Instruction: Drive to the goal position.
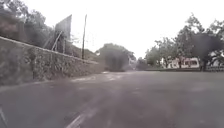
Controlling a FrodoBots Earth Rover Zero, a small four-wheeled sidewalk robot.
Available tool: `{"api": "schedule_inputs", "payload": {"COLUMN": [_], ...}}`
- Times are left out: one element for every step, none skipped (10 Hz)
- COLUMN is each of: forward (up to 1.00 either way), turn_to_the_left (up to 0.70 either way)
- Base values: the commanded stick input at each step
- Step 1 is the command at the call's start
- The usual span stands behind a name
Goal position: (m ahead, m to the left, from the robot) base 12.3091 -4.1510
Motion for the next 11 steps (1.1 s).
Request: {"api": "schedule_inputs", "payload": {"forward": [0.70,0.70,0.70,0.70,0.70,0.70,0.70,0.70,0.70,0.70,0.70], "turn_to_the_left": [0.00,0.00,-0.05,-0.10,-0.13,-0.13,0.00,0.00,0.00,0.00,0.00]}}
